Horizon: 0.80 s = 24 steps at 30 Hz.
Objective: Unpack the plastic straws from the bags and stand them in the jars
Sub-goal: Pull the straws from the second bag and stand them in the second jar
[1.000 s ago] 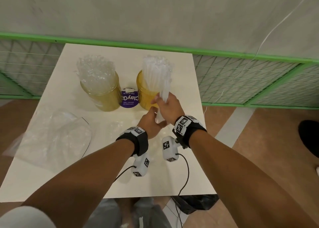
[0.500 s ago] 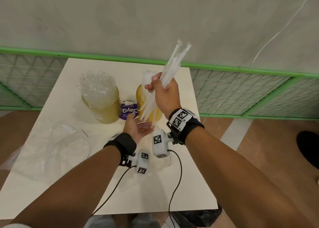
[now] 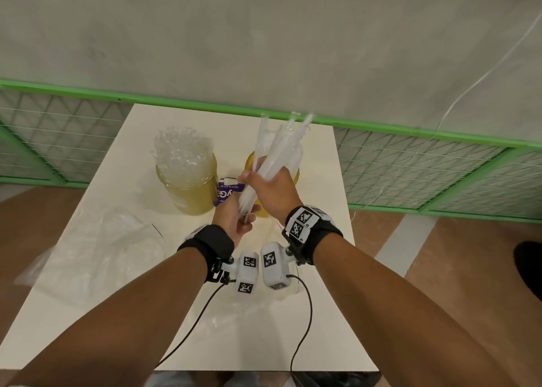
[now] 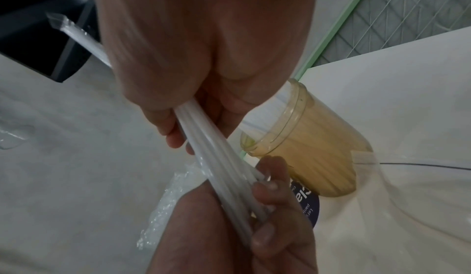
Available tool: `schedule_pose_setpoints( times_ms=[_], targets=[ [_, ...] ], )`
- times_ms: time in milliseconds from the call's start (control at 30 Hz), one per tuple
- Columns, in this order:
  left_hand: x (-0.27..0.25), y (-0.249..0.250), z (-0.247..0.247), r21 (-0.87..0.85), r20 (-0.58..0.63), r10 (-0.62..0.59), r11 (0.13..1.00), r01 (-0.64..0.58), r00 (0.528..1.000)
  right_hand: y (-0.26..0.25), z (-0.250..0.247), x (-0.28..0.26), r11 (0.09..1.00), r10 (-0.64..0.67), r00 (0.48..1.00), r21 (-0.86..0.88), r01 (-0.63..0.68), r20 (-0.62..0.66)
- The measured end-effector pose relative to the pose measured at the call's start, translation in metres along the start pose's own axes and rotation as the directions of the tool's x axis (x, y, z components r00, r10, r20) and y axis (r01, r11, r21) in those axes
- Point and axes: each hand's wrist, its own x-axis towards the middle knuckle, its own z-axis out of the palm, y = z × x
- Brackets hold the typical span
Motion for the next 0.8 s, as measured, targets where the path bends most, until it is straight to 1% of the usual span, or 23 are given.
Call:
schedule_pose_setpoints(
  times_ms=[100, 133, 200, 267, 367, 433, 500, 567, 633, 700, 733, 800],
  targets=[
    [0.002, 0.002, 0.001, -0.017, 0.068, -0.017, 1.000, 0.019, 0.998, -0.004, -0.001, 0.002, 0.998, 0.057, 0.996, 0.013, -0.058, 0.063],
    [0.003, 0.003, 0.002, -0.013, 0.074, -0.021, 1.000, 0.022, 0.997, -0.002, -0.001, 0.003, 0.997, 0.071, 0.995, 0.004, -0.071, 0.074],
    [0.006, 0.003, 0.003, 0.007, 0.026, -0.020, 1.000, 0.020, 0.999, -0.001, -0.002, 0.003, 0.998, 0.066, 0.993, -0.027, -0.063, 0.098],
    [0.009, 0.003, 0.003, 0.026, -0.038, 0.005, 1.000, -0.004, 0.999, -0.004, -0.006, 0.004, 0.999, 0.040, 0.994, -0.011, -0.039, 0.103],
    [0.015, 0.007, -0.002, 0.087, -0.078, 0.052, 0.995, -0.046, 0.996, -0.010, -0.014, 0.011, 1.000, 0.012, 1.000, 0.012, -0.013, 0.028],
    [0.018, 0.011, -0.002, 0.147, -0.067, 0.081, 0.987, -0.070, 0.994, -0.011, -0.018, 0.019, 0.999, 0.013, 0.999, -0.042, -0.014, -0.029],
    [0.018, 0.017, 0.006, 0.169, -0.053, 0.097, 0.982, -0.087, 0.994, -0.015, -0.020, 0.024, 0.995, 0.000, 0.999, -0.099, -0.005, -0.046],
    [0.017, 0.024, 0.014, 0.138, -0.053, 0.092, 0.987, -0.084, 0.994, -0.023, -0.023, 0.029, 0.988, -0.034, 0.997, -0.154, 0.024, -0.062],
    [0.019, 0.031, 0.016, 0.067, -0.053, 0.079, 0.995, -0.076, 0.995, -0.034, -0.028, 0.034, 0.979, -0.079, 0.990, -0.198, 0.056, -0.113],
    [0.024, 0.035, 0.014, -0.002, -0.064, 0.091, 0.996, -0.092, 0.994, -0.041, -0.035, 0.042, 0.973, -0.117, 0.979, -0.216, 0.080, -0.165],
    [0.026, 0.038, 0.013, 0.006, -0.066, 0.108, 0.994, -0.107, 0.992, -0.043, -0.038, 0.046, 0.971, -0.127, 0.974, -0.225, 0.083, -0.189],
    [0.030, 0.040, 0.011, 0.097, -0.067, 0.169, 0.982, -0.162, 0.983, -0.044, -0.044, 0.054, 0.969, -0.126, 0.964, -0.238, 0.069, -0.233]
  ],
)
